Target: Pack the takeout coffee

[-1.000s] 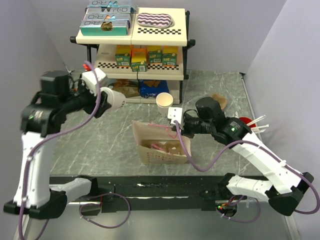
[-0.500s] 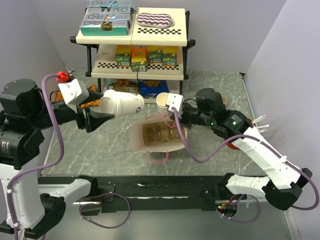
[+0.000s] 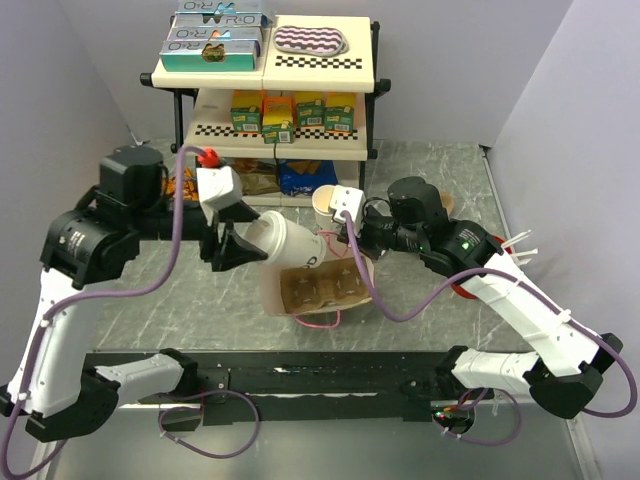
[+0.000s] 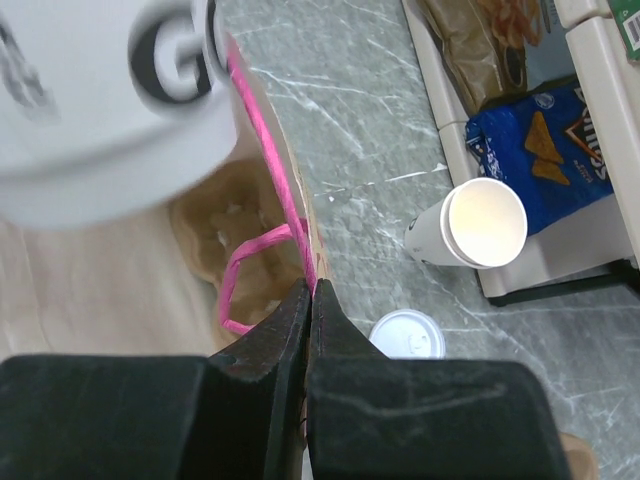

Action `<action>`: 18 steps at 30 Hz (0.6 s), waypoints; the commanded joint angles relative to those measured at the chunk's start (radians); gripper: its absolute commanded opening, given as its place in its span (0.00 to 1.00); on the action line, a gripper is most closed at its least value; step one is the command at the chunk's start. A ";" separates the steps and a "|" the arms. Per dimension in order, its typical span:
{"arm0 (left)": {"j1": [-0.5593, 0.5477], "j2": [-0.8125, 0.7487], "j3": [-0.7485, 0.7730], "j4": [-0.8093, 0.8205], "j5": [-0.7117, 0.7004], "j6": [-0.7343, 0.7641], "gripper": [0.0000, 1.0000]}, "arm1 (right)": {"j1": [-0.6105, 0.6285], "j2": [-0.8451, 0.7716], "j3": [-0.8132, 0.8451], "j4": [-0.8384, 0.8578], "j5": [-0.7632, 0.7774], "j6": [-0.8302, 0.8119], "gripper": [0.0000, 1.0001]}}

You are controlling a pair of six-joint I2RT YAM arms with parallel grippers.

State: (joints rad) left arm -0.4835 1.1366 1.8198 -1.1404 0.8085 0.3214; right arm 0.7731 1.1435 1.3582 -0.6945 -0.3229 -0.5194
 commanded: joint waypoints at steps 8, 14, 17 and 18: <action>-0.216 0.032 -0.076 0.036 -0.222 0.159 0.01 | 0.032 -0.010 0.024 0.072 -0.027 0.036 0.00; -0.352 0.075 -0.108 0.070 -0.440 0.255 0.01 | 0.058 -0.034 0.001 0.066 -0.025 0.007 0.00; -0.391 0.086 -0.129 0.084 -0.491 0.275 0.01 | 0.063 -0.048 -0.025 0.066 -0.025 0.001 0.00; -0.400 0.087 -0.143 0.087 -0.499 0.287 0.01 | 0.063 -0.051 -0.039 0.066 -0.028 0.001 0.00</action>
State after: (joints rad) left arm -0.8486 1.2190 1.6943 -1.1107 0.4244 0.5362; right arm 0.8227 1.1381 1.3434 -0.6720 -0.3401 -0.5144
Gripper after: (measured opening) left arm 0.683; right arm 0.016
